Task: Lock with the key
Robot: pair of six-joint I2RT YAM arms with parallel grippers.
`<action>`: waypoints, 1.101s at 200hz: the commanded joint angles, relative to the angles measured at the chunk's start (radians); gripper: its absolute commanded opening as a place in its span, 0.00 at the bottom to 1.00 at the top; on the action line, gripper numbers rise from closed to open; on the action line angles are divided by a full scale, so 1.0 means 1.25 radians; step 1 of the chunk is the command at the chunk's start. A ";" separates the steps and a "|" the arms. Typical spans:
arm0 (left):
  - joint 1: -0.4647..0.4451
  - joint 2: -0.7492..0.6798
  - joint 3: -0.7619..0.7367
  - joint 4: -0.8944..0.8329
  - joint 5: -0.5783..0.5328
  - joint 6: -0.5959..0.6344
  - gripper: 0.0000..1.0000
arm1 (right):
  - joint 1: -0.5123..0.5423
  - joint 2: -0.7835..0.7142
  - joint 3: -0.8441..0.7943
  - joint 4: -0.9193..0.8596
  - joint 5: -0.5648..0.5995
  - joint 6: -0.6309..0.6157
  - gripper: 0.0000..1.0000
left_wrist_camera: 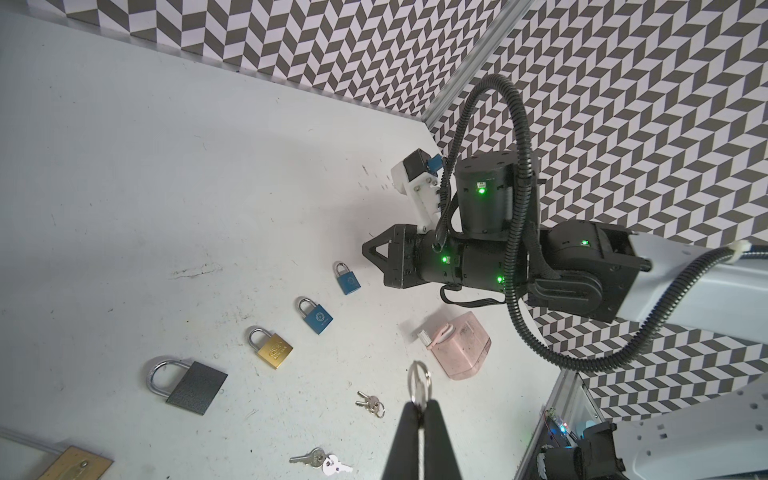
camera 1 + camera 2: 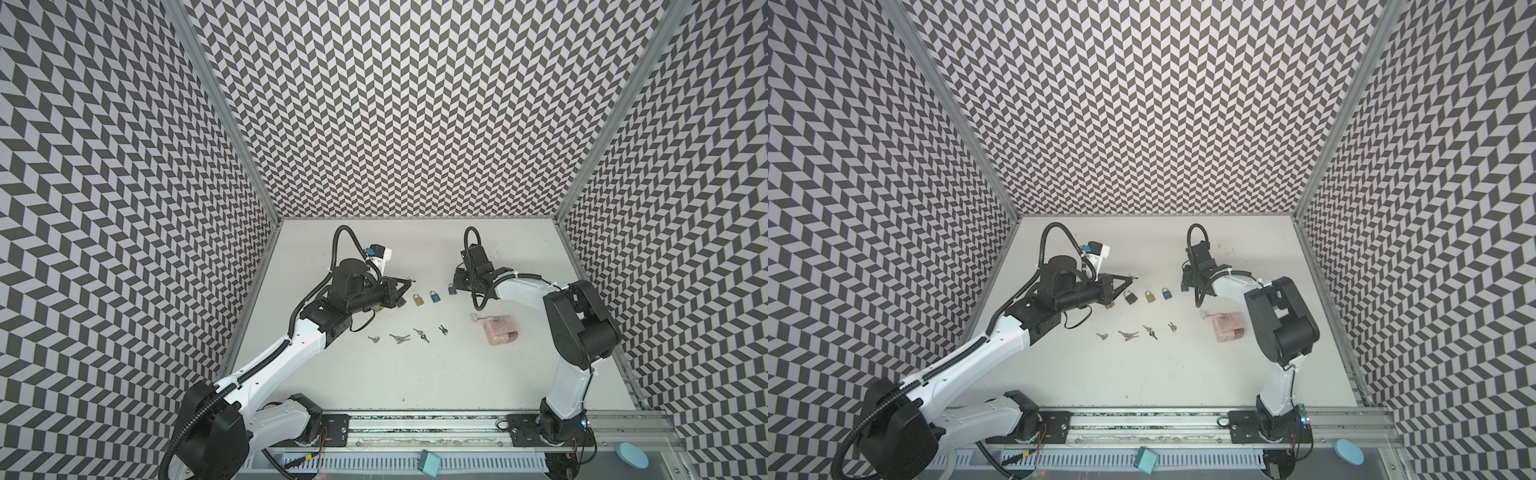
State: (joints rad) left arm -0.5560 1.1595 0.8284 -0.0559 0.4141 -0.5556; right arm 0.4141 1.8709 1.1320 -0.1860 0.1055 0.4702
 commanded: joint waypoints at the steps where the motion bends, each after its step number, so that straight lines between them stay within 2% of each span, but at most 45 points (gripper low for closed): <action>1: 0.000 -0.006 -0.005 0.021 0.005 -0.008 0.00 | -0.006 0.021 0.020 0.006 -0.054 -0.016 0.00; 71: 0.038 -0.028 -0.032 0.040 0.030 -0.032 0.00 | -0.017 0.068 0.047 -0.011 -0.106 -0.023 0.00; 220: 0.042 -0.040 -0.044 0.043 0.037 -0.034 0.00 | -0.016 0.062 0.035 -0.006 -0.155 -0.024 0.00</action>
State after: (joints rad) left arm -0.5095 1.1301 0.7818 -0.0292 0.4507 -0.5964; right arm 0.3962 1.9453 1.1732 -0.2092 -0.0734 0.4522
